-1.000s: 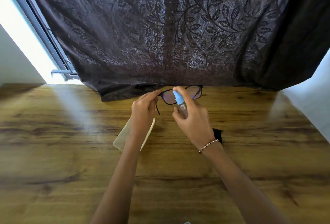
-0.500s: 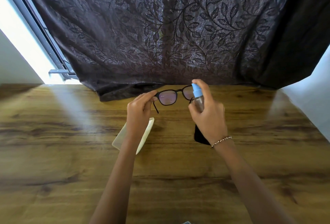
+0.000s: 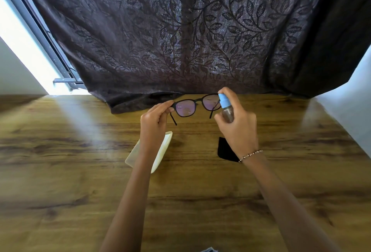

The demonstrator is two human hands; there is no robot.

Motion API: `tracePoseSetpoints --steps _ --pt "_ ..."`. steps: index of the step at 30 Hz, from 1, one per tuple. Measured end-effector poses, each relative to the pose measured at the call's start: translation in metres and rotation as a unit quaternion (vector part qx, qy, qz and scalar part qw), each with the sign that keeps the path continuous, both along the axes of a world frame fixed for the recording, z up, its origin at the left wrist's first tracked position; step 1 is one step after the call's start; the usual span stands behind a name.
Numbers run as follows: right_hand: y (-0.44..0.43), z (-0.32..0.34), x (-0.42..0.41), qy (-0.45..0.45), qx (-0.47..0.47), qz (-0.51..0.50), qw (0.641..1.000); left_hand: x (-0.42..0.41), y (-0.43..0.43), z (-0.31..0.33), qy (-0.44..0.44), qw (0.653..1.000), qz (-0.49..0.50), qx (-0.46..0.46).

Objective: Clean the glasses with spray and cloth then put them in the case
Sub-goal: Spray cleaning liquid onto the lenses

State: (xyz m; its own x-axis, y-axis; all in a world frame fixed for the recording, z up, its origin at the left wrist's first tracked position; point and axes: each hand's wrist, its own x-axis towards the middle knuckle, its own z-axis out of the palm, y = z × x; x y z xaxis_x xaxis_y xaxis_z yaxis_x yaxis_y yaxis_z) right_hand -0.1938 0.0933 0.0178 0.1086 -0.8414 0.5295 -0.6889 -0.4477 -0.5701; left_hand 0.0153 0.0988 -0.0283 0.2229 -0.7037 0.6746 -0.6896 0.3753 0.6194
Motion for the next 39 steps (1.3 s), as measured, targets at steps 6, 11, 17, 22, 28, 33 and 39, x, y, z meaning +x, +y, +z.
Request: tracePoseSetpoints --steps 6,11,17,22,28,33,39 --pt "0.001 -0.004 -0.003 0.036 -0.002 0.022 0.999 -0.001 -0.001 0.0 0.003 1.0 0.001 0.003" --pt "0.005 -0.007 -0.002 0.024 -0.002 0.002 1.0 -0.001 -0.001 0.0 -0.004 1.0 -0.001 0.002" --pt "0.002 -0.003 -0.006 0.033 -0.019 0.004 0.999 -0.001 -0.001 0.0 -0.003 1.0 -0.003 0.002" --pt "-0.002 -0.002 -0.006 0.032 -0.031 -0.025 0.999 -0.003 0.0 -0.001 -0.005 1.0 -0.007 0.004" --pt "-0.006 -0.003 -0.01 0.002 -0.067 -0.036 0.997 -0.003 0.002 -0.002 -0.001 1.0 -0.011 0.005" --pt "-0.028 -0.019 -0.022 -0.11 -0.018 -0.034 0.993 -0.004 0.002 -0.002 0.001 1.0 -0.01 0.011" --pt "-0.067 -0.066 -0.044 -0.133 0.15 -0.046 0.979 -0.004 0.003 -0.002 0.0 1.0 -0.004 0.013"
